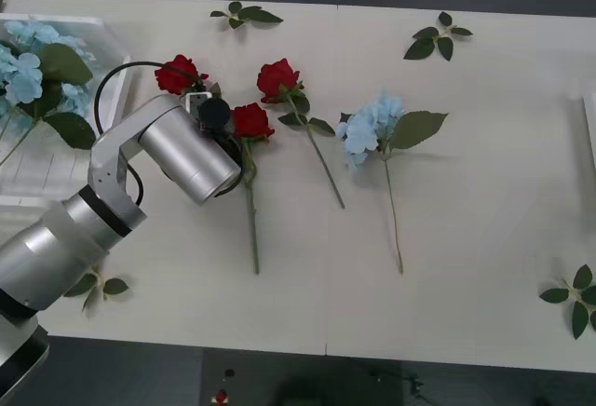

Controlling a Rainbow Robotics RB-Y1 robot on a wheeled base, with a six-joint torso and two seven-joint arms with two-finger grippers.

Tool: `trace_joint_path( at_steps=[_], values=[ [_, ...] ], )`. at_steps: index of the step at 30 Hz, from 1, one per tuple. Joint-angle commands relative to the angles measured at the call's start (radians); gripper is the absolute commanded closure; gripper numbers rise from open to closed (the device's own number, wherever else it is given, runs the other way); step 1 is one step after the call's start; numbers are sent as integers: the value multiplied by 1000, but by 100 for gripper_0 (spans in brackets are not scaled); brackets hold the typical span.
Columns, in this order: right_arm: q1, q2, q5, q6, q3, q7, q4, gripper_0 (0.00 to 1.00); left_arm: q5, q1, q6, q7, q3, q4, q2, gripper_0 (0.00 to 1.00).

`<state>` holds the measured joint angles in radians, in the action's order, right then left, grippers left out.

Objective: Put the red flowers into the right box and the blue flowers into the left box

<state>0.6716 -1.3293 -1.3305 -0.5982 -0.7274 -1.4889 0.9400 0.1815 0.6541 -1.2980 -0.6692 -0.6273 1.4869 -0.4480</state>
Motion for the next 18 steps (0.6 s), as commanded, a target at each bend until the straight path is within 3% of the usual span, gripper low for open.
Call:
trace_joint_path(
  at_steps=[1, 9, 14, 18],
  values=[
    [16, 4, -19, -26, 14, 19, 95, 0, -5, -27, 6, -40, -3, 6, 9, 0],
    [-101, 8, -150, -31, 94, 1, 413, 0, -4, -68, 39, -63, -3, 6, 25, 0],
    [-306, 55, -136, -35, 306, -2, 632, 0, -22, -64, 16, -73, -3, 6, 77, 0],
    [-402, 134, -121, -63, 418, -1, 738, 0, -53, -40, -15, -72, -3, 6, 109, 0]
  ],
)
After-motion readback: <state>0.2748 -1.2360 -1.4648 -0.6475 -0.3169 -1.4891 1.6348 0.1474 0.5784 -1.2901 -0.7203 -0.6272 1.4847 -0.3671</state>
